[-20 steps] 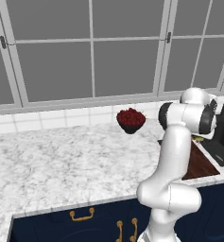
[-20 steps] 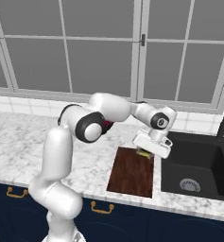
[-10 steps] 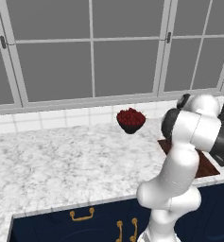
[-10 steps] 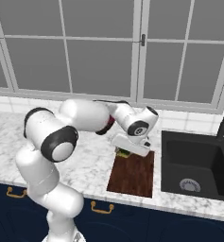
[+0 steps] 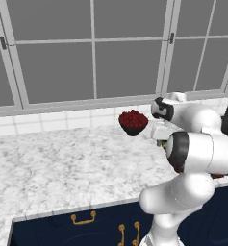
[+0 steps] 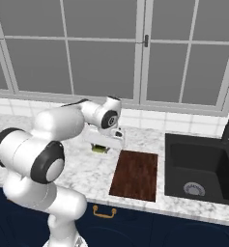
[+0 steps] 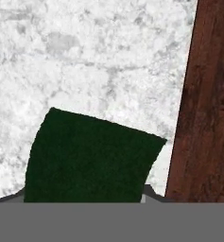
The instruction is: Pick up the sponge from the counter and clean the cutting board by briefly scrubbing or pressing down on the cutting board. Once finished, release the sponge.
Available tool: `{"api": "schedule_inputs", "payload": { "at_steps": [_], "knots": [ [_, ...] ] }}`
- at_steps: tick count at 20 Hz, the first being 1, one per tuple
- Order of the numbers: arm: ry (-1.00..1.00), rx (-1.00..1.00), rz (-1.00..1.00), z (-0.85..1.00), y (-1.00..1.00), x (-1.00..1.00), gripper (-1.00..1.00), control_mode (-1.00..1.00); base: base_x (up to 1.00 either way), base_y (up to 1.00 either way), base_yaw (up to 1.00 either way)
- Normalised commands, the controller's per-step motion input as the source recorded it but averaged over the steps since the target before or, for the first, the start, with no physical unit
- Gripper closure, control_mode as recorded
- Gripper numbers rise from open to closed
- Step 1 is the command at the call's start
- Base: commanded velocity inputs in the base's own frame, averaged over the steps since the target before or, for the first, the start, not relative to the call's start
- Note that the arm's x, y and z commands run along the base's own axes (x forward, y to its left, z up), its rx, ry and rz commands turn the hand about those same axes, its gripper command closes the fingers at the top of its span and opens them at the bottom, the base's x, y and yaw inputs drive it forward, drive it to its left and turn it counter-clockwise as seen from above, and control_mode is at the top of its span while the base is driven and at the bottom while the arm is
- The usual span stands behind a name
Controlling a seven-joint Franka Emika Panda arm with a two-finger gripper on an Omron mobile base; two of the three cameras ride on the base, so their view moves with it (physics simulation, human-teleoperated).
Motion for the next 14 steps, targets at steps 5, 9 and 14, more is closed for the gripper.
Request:
{"api": "schedule_inputs", "payload": {
  "at_steps": [5, 9, 14],
  "knots": [
    [0.03, 0.00, -0.03, -0.46, 0.56, 0.21, 1.00, -1.00, 0.00, 0.00, 0.00],
    [0.00, 0.01, 0.00, -0.65, 0.13, 0.39, 1.00, -1.00, 0.00, 0.00, 0.00],
    [0.09, -0.01, 0.00, -0.49, 0.10, 0.41, 1.00, -1.00, 0.00, 0.00, 0.00]
  ]
}}
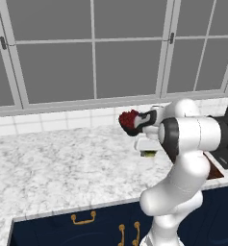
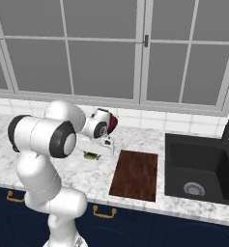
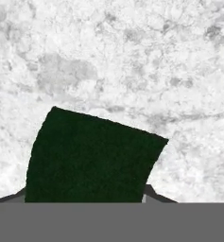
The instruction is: Pick up the sponge from the counter and clean the cutting board by briefly scrubbing or pressing down on the cutting board. Once finished, release the sponge.
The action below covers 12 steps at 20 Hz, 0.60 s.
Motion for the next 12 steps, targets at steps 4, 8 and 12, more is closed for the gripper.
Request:
{"api": "schedule_inputs", "payload": {
  "at_steps": [4, 8, 12],
  "knots": [
    [0.00, -0.02, 0.00, -0.56, 0.07, 0.17, 1.00, -1.00, 0.00, 0.00, 0.00],
    [0.00, 0.00, 0.00, -0.46, 0.06, 0.07, 1.00, -1.00, 0.00, 0.00, 0.00],
    [0.00, -0.01, 0.00, -0.44, 0.13, 0.01, 1.00, -1.00, 0.00, 0.00, 0.00]
  ]
}}
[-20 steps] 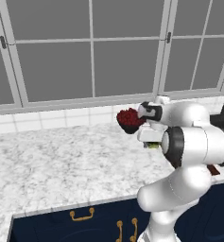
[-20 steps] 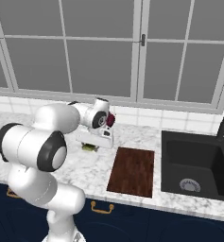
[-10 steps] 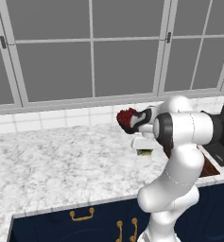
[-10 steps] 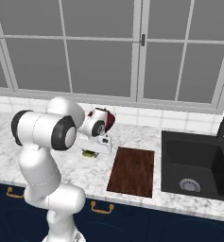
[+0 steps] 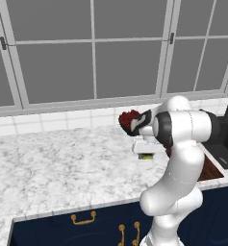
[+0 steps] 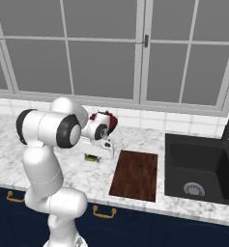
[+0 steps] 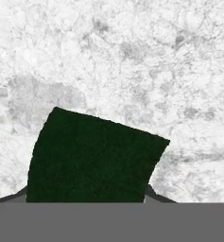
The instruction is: Pick up the sponge from the counter and clean the cutting board by briefly scrubbing or pressing down on the cutting board. Once finished, release the sponge.
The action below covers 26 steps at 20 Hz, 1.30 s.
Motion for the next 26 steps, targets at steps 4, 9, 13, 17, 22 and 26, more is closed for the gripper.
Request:
{"api": "schedule_inputs", "payload": {
  "at_steps": [4, 9, 13, 17, 22, 26],
  "knots": [
    [-0.01, -0.01, 0.00, -0.20, 0.13, 0.00, -1.00, -1.00, 0.00, 0.00, 0.00],
    [0.00, 0.00, 0.00, 0.09, 0.00, -0.01, -1.00, -1.00, 0.00, 0.00, 0.00],
    [0.00, 0.00, 0.00, 0.04, 0.00, 0.00, -1.00, -1.00, 0.00, 0.00, 0.00],
    [-0.01, 0.00, -0.01, 0.42, 0.01, -0.24, -1.00, -1.00, 0.00, 0.00, 0.00],
    [-0.19, 0.00, -0.03, 1.00, 0.00, -0.76, -1.00, -1.00, 0.00, 0.00, 0.00],
    [-0.08, 0.00, -0.03, 1.00, 0.00, -0.69, -1.00, -1.00, 0.00, 0.00, 0.00]
  ]
}}
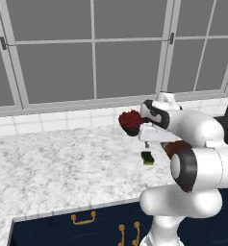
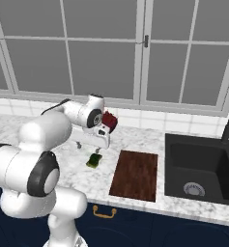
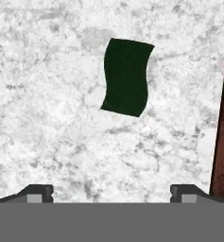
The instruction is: Pick up the sponge from the counter and clean the cutting board by briefly scrubbing or pressing down on the cutting board. Once finished, release the sponge.
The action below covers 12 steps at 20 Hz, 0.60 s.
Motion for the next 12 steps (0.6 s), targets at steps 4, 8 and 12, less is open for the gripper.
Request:
{"api": "schedule_inputs", "payload": {
  "at_steps": [4, 8, 12],
  "knots": [
    [-0.11, 0.00, 0.00, 1.00, 0.10, -0.90, -1.00, -1.00, 0.00, 0.00, 0.00],
    [-0.29, 0.00, 0.00, 1.00, 0.21, -0.89, -1.00, -1.00, 0.00, 0.00, 0.00],
    [-0.27, 0.00, 0.00, 1.00, 0.08, -0.69, -1.00, -1.00, 0.00, 0.00, 0.00]
  ]
}}
